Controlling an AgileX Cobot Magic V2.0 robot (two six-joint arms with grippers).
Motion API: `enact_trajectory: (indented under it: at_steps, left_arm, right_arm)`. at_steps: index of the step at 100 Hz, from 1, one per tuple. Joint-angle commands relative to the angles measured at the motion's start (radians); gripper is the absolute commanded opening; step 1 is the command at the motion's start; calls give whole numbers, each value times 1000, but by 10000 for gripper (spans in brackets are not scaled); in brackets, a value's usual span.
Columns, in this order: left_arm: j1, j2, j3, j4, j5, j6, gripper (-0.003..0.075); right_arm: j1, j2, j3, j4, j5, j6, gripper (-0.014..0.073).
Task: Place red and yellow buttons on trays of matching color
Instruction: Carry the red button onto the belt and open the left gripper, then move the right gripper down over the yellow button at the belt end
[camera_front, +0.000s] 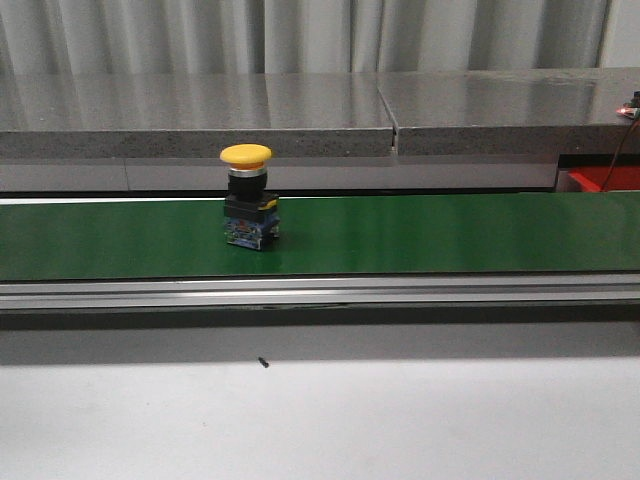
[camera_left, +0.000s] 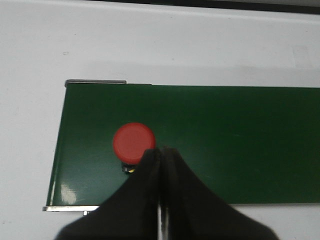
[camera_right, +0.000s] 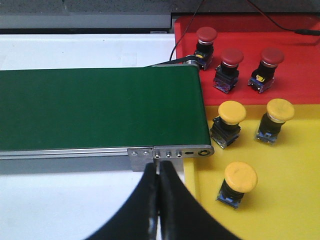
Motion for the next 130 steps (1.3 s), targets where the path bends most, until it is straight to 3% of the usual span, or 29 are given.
enact_trajectory:
  at_steps: [1, 58, 101, 130]
  left_arm:
    - [-34, -66, 5, -11, -68, 7, -20]
    - [-66, -312, 172, -17, -104, 7, -20]
    - [-66, -542, 346, -27, -207, 7, -20]
    - [-66, -613, 372, -27, -215, 7, -20]
  right_arm:
    - [2, 3, -24, -11, -67, -1, -67]
    - [2, 3, -24, -11, -67, -1, -67]
    - [2, 3, -24, -11, -67, -1, -67]
    - [2, 3, -24, -11, -57, -1, -67]
